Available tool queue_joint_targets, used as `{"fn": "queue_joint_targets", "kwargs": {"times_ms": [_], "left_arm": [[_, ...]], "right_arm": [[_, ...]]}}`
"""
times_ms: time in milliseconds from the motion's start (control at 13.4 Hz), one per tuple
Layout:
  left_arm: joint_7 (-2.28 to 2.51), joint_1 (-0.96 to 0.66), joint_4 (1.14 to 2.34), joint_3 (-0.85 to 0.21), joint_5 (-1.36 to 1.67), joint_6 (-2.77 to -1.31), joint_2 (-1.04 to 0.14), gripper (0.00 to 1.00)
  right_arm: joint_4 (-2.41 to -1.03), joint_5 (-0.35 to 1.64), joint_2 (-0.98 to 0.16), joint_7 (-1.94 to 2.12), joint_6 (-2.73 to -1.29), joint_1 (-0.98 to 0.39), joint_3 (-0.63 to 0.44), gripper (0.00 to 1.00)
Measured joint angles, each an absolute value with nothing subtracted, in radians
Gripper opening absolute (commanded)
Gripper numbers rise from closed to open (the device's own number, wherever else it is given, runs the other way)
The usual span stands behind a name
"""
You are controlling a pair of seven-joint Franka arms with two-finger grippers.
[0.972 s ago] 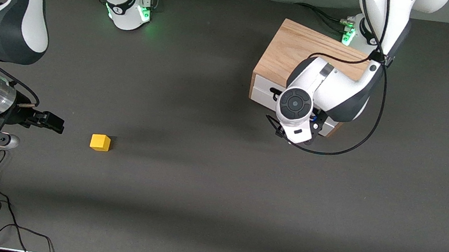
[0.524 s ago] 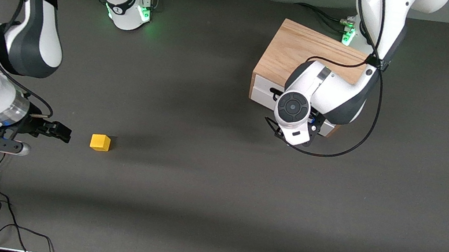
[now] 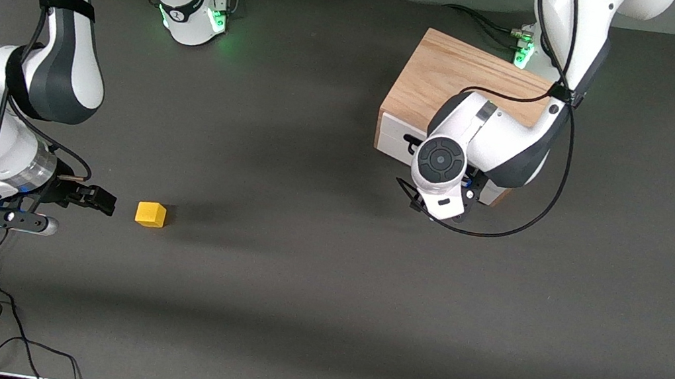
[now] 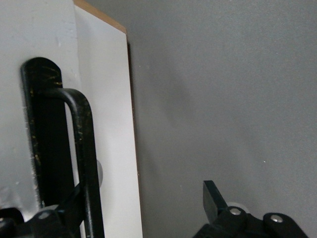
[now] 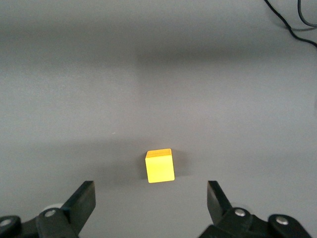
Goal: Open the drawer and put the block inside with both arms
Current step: 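Pull the drawer open by its handle with the left gripper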
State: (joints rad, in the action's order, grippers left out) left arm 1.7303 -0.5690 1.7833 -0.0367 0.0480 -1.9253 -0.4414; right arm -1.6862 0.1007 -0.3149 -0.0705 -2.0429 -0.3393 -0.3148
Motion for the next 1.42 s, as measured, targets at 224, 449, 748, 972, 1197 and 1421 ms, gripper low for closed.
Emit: {"fn": "queue_joint_targets", "kwargs": {"times_ms": [224,449,748,972,1197,1421], "left_arm": [[1.73,-0.569,1.77,-0.037,0.034,-1.944,-0.447,1.0],[1.729,-0.569,1.735,-0.037,0.025,-1.971,-0.464,1.0],[1.728,-0.569,1.675,-0.035,0.018,-1.972,-0.5,1.0],[1.721,-0.569,1.635,-0.035,0.015,-1.972,-0.528,1.0],[1.719,-0.569,1.61,-0.034,0.011,-2.006,-0.537,1.0],[1.716,-0.568,1.582,-0.033,0.01,-2.017,-0.545,1.0]], "right_arm": [[-1.67,0.102,-0.26,-0.07,-1.986,-0.34,-0.315,1.0],[-1.649,0.103,-0.221,-0.07,-1.94,-0.359,-0.309,1.0],[-1.65,0.103,-0.243,-0.071,-1.941,-0.377,-0.309,1.0],[-1.65,0.103,-0.246,-0.071,-1.942,-0.374,-0.313,1.0],[-1.65,0.103,-0.246,-0.071,-1.945,-0.374,-0.314,1.0],[-1.65,0.103,-0.247,-0.071,-1.946,-0.374,-0.315,1.0]]}}
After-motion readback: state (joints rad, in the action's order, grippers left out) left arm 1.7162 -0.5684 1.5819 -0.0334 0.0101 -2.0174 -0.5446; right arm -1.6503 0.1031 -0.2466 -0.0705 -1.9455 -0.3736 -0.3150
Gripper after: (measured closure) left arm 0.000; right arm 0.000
